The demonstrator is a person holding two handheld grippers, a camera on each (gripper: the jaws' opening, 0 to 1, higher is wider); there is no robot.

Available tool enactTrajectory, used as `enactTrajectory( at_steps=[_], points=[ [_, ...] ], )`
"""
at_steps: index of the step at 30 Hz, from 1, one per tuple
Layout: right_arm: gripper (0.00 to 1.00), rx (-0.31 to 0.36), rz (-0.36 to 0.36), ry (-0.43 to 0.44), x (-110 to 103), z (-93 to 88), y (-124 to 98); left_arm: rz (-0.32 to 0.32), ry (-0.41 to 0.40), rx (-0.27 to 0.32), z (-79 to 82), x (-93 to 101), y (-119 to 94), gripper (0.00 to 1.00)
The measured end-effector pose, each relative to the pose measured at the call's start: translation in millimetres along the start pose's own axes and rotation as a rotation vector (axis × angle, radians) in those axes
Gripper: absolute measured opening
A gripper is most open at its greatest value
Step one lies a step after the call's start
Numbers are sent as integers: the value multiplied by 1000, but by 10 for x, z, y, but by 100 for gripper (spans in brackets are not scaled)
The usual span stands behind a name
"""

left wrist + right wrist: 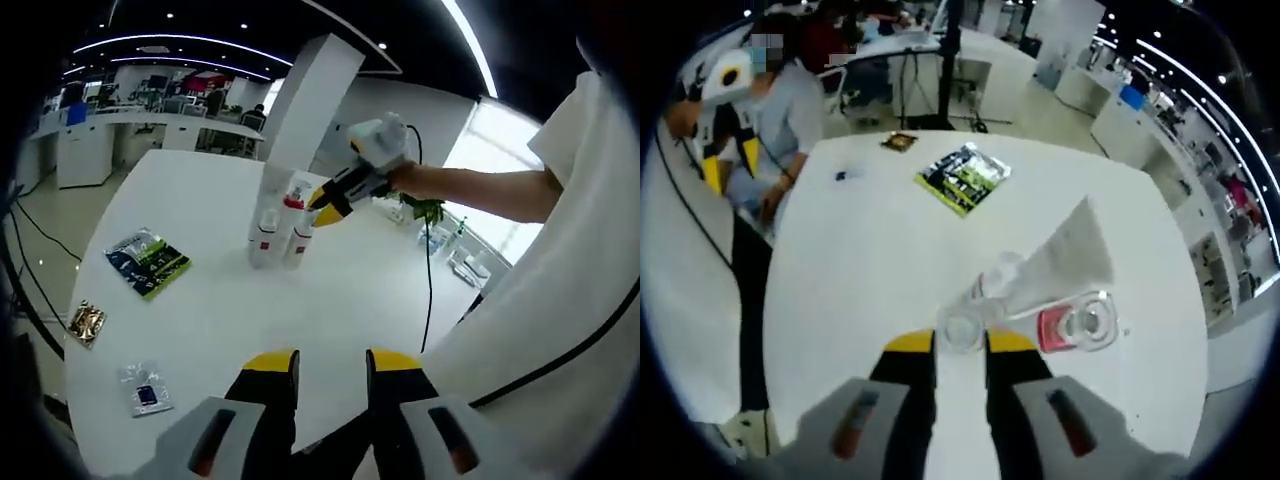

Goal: Arrange the skincare products in the storage area until every visible bottle or jar stands upright without overlapping.

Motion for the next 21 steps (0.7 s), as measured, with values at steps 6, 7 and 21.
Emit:
enactTrajectory(
  at_steps=[6, 7, 21],
  points=[
    [15, -9, -22, 0, 27, 3, 110, 13, -17, 31, 0, -12, -70, 27],
    [15, -12, -27, -7, 29, 1, 129, 17, -16, 28, -3, -13, -77, 27],
    [16, -52, -45, -4, 106, -78, 270, 27, -30, 57, -80, 6, -147, 27]
  ],
)
Point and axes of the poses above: the point that each gripper's makers call its tool centre point, and the gripper's own axes: y roughly forward along the fingers, x roughly to its right, z roughly out of its top, the point moved 8 cm from there along -y, roughly backward along the fingers, and after that the axes turned 14 degrees about -z, right-handed, at the moved point
